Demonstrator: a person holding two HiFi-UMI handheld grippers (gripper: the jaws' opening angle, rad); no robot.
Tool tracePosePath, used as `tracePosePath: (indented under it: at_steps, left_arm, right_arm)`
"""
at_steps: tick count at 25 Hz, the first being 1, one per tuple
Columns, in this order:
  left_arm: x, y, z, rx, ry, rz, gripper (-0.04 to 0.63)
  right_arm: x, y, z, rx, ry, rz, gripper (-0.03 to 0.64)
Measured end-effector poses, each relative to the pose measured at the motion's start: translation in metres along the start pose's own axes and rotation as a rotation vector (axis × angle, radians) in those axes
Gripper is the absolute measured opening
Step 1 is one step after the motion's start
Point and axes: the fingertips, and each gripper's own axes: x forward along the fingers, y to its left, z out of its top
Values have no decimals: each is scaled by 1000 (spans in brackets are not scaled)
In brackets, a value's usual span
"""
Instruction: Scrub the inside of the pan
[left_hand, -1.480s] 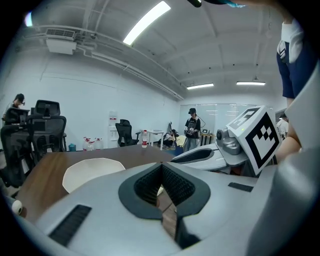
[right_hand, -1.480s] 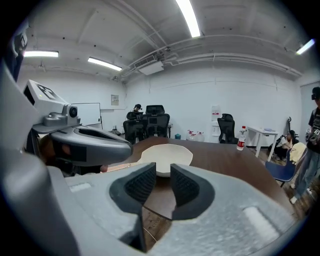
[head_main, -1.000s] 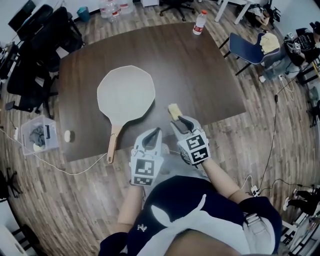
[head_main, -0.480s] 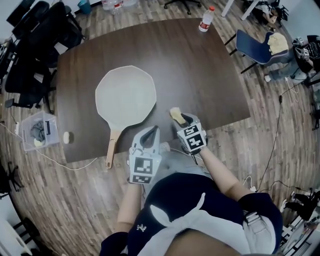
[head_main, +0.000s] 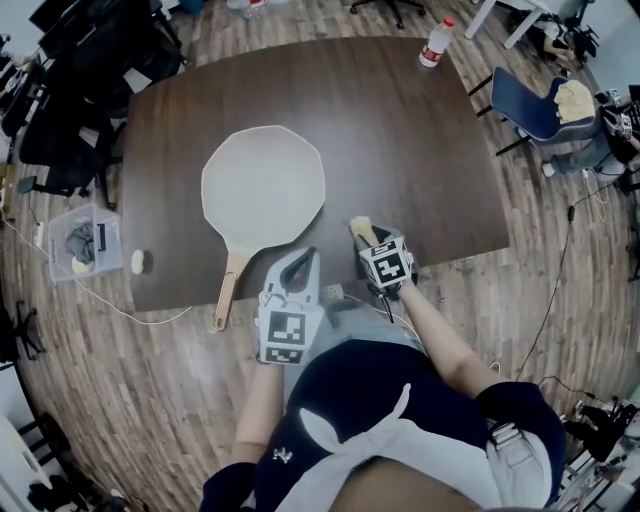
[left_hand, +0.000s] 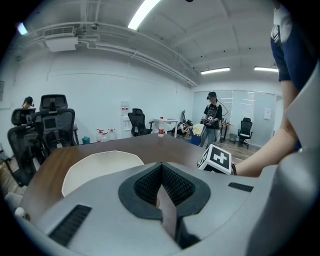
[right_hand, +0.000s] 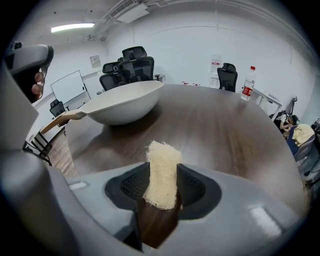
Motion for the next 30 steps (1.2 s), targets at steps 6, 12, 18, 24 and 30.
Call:
tracePosePath:
  at_steps: [6, 12, 18, 24, 30]
  left_arm:
    - [0, 11, -9, -19, 20, 4, 3]
    - [11, 17, -12, -39, 48, -21, 3]
    - [10, 35, -18, -58, 78, -26, 3]
    - [-4, 68, -21, -98, 99, -15, 3]
    - [-14, 91, -24, -113, 115, 1, 3]
  right_arm:
    - [12, 5, -7, -30, 43, -19, 125]
    - [11, 1, -7, -68, 65, -12, 81]
    - [6, 1, 3, -48, 57, -5, 75]
    - [-4, 13, 44, -52, -3, -9, 75]
    - [-24, 19, 99, -74, -108, -4, 77]
